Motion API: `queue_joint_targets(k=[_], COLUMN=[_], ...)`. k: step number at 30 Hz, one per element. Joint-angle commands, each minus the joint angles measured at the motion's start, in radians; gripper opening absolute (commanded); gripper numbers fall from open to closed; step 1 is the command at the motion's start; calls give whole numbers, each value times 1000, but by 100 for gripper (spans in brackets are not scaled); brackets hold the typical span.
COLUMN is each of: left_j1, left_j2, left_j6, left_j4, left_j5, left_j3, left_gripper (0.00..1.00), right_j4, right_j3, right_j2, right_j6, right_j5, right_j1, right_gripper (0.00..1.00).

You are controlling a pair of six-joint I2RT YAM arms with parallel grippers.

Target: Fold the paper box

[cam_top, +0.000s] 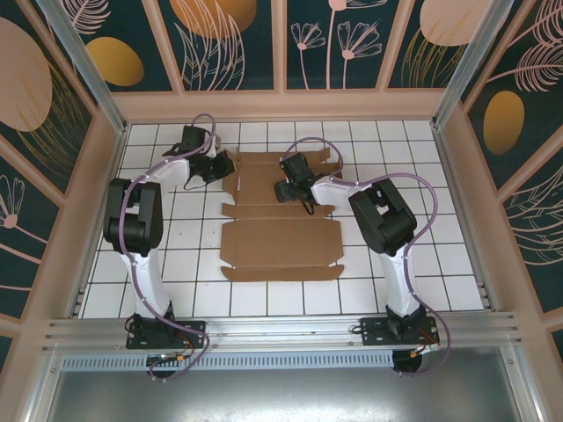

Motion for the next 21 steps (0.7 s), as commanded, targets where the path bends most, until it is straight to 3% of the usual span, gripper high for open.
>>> queue_joint_targets(k=[1, 7, 12, 21], left_j1=[-45, -102, -151, -194], left_j2=[-4, 61, 99, 226], left_j6=[-17, -11, -14, -56], left_j4=[-50, -108, -93, -24], left_j5=[26, -48, -44, -6], left_j3=[44, 109, 147, 174], left_gripper=[3, 24, 45, 54], right_j4=[-192, -196, -197, -204], right_j3=[-51, -51, -53, -56], right_j2=[125, 123, 122, 121], right_j6=[-8, -7, -7, -10], right_j5=[-48, -43, -40, -36], right_j1=[4, 3, 3, 1], right_gripper=[65, 65, 65, 65])
